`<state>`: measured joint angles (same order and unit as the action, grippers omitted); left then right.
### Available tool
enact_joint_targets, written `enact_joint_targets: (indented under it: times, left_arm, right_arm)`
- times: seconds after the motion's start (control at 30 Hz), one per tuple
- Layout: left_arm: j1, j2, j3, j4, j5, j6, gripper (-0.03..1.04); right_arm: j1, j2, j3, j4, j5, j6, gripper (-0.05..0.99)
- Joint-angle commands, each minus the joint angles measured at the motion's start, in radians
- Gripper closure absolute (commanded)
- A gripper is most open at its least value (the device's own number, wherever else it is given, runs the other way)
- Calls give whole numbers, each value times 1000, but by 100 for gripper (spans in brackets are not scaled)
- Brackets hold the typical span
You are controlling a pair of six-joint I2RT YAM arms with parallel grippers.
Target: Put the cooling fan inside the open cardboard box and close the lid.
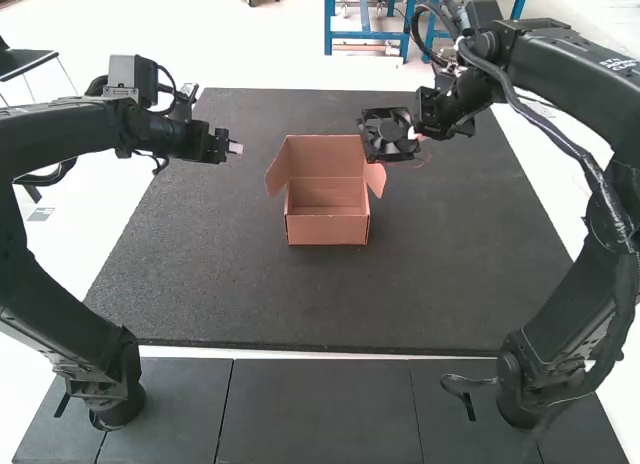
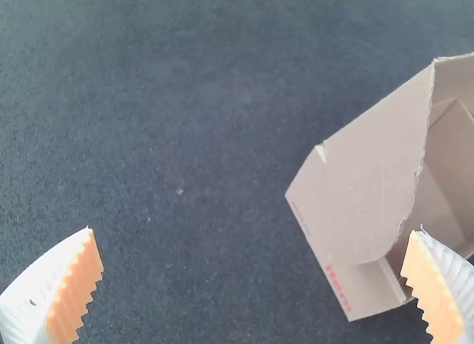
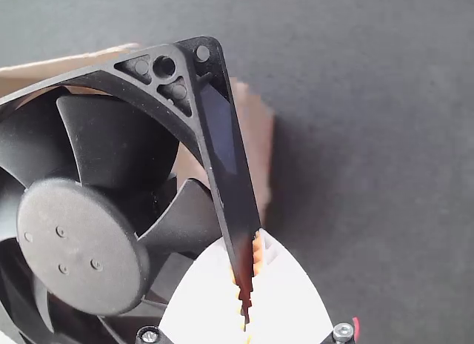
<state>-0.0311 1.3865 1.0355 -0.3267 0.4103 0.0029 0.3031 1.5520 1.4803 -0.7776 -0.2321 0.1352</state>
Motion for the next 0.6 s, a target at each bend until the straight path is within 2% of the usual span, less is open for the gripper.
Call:
enact_joint_targets:
  times: [0.0,0.37,0.57]
  left_arm:
    - [-3,-27,3,6,-11,-12,6]
    - [-3,-38,0,14,-13,-27,6]
    - [-3,-40,1,23,-13,-41,6]
  right_arm:
    - [60,-21,-12,49,-23,89,95]
    - [143,-13,-45,70,-29,113,95]
    - [217,-7,-54,72,-53,127,95]
